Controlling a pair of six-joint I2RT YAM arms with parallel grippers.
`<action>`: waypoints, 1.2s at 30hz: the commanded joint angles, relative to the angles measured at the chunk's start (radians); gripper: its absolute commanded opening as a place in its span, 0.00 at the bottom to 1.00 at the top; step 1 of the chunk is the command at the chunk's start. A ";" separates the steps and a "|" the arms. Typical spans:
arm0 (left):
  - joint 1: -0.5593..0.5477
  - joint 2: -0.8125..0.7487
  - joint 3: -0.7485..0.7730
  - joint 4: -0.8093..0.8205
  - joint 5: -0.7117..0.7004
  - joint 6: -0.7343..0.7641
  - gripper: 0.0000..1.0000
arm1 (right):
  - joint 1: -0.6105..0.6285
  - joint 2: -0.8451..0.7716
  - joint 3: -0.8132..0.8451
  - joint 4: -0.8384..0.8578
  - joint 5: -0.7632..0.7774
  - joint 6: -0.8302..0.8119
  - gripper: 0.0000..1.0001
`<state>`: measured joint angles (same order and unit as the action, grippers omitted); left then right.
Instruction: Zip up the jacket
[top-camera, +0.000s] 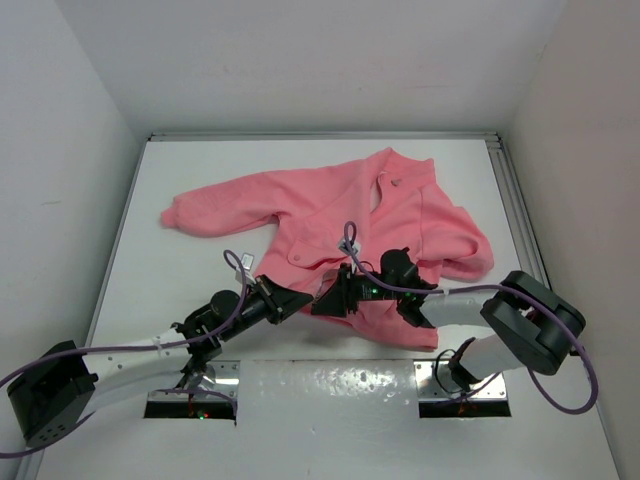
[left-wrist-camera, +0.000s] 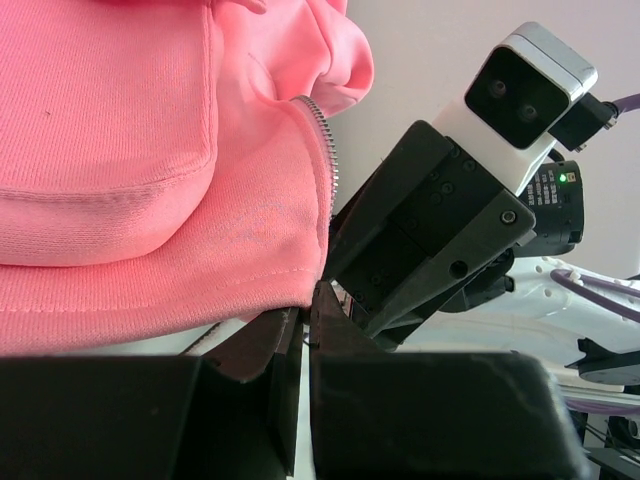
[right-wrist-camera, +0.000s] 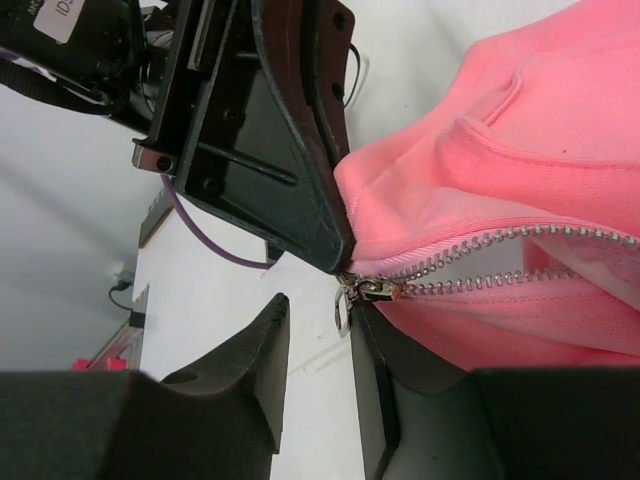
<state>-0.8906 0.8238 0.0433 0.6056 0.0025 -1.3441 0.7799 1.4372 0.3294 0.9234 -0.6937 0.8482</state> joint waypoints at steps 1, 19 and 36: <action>-0.008 0.000 -0.042 0.057 0.011 0.000 0.00 | -0.001 -0.020 -0.010 0.132 -0.024 0.018 0.30; -0.008 -0.003 -0.043 0.063 0.011 -0.004 0.00 | 0.001 0.032 -0.012 0.200 0.013 0.077 0.28; -0.008 0.005 -0.043 0.057 0.024 0.006 0.00 | -0.001 0.055 0.005 0.169 0.089 0.080 0.16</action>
<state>-0.8906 0.8314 0.0433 0.6048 -0.0021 -1.3415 0.7803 1.4899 0.3073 1.0420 -0.6533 0.9314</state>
